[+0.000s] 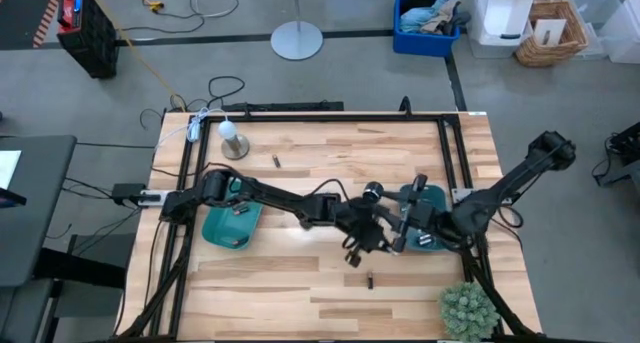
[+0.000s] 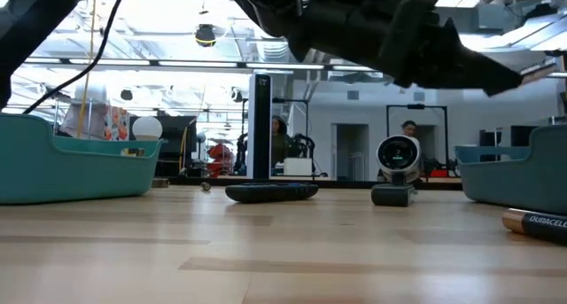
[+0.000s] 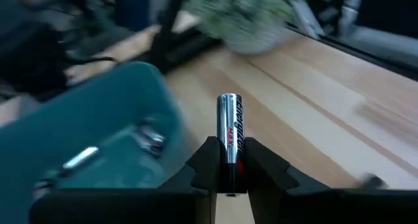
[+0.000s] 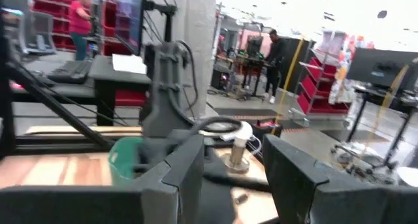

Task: Sort batteries
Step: Put the silver battery into the blue bin

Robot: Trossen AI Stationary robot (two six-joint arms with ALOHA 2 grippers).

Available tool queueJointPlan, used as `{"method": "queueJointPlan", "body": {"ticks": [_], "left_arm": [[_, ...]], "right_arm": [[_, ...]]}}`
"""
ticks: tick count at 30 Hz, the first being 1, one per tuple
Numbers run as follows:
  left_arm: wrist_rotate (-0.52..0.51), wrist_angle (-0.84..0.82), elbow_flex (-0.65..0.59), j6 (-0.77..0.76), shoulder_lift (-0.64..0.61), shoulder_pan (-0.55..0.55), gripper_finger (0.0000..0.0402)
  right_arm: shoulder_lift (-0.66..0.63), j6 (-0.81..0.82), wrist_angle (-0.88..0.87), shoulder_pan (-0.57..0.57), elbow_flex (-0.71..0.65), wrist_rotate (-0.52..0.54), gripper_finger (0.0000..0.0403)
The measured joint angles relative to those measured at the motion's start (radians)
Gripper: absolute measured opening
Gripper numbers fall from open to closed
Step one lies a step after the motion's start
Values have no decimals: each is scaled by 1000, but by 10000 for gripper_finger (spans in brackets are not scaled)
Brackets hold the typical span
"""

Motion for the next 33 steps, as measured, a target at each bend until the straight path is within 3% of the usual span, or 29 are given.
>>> {"method": "queueJointPlan", "body": {"ticks": [8,17,33], "left_arm": [[-89,162,3,-82,8,29,47],[-127,161,89,-134,9,92,47],[-134,151,95,-143,14,136,48]], "right_arm": [[-53,-61,23,63,0,0,172],[-53,-68,48,59,0,0,172],[-51,-173,152,46,0,-3,172]]}}
